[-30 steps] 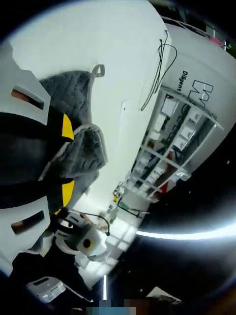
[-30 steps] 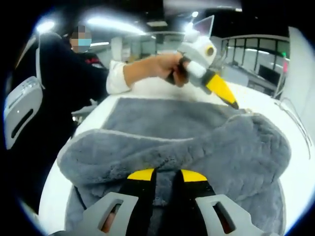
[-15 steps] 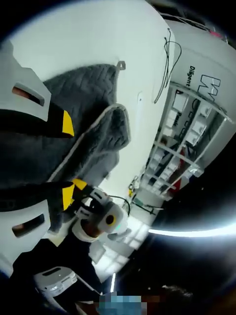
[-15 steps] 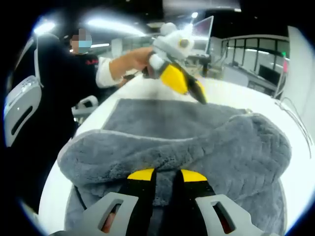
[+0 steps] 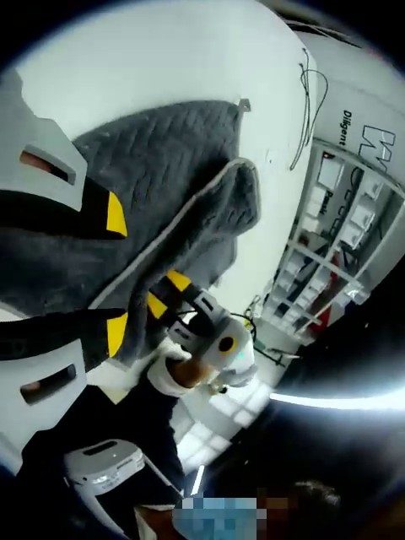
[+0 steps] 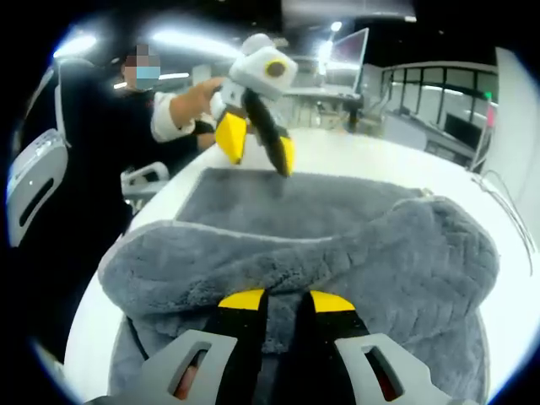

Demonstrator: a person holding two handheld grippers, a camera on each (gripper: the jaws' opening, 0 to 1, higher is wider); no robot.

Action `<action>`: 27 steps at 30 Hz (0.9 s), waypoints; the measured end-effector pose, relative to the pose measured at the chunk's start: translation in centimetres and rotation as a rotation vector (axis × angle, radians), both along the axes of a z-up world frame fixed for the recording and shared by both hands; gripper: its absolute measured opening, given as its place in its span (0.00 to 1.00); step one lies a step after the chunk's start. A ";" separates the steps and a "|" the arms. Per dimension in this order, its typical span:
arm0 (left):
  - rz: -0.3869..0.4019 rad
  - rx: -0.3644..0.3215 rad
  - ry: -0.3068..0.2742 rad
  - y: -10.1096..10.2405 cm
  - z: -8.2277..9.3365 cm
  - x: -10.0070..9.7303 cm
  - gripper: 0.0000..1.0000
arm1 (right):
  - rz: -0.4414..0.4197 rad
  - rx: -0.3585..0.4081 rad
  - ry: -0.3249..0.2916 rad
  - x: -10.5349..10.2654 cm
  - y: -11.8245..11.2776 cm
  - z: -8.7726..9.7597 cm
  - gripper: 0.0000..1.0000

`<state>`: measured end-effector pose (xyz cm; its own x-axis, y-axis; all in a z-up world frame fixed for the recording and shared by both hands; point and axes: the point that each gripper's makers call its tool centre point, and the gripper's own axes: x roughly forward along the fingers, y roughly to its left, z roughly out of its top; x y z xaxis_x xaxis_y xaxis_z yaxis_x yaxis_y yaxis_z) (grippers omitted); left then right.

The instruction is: Open the folded towel by lifting each exposed corner and separating the folded layers until the towel lies flat within the target outline without major curled edges

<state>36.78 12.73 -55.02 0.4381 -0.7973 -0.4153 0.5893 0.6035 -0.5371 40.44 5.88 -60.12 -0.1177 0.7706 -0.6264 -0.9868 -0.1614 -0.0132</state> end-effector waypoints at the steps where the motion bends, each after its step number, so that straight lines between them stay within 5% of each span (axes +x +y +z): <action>1: -0.003 -0.001 0.006 -0.2 -0.1 -0.3 0.32 | 0.000 0.000 0.000 0.0 0.0 0.0 0.16; 12: -0.073 0.045 0.089 -1.4 -1.4 -3.4 0.24 | 0.004 0.003 0.000 0.1 -0.1 0.0 0.16; 27: -0.126 0.020 0.165 -3.7 -3.5 -3.9 0.23 | 0.005 0.014 0.009 0.3 -0.1 0.1 0.16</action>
<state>32.92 9.04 -58.48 0.2601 -0.8324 -0.4893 0.5659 0.5420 -0.6213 40.78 5.76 -60.05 -0.1274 0.7785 -0.6145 -0.9860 -0.1665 -0.0065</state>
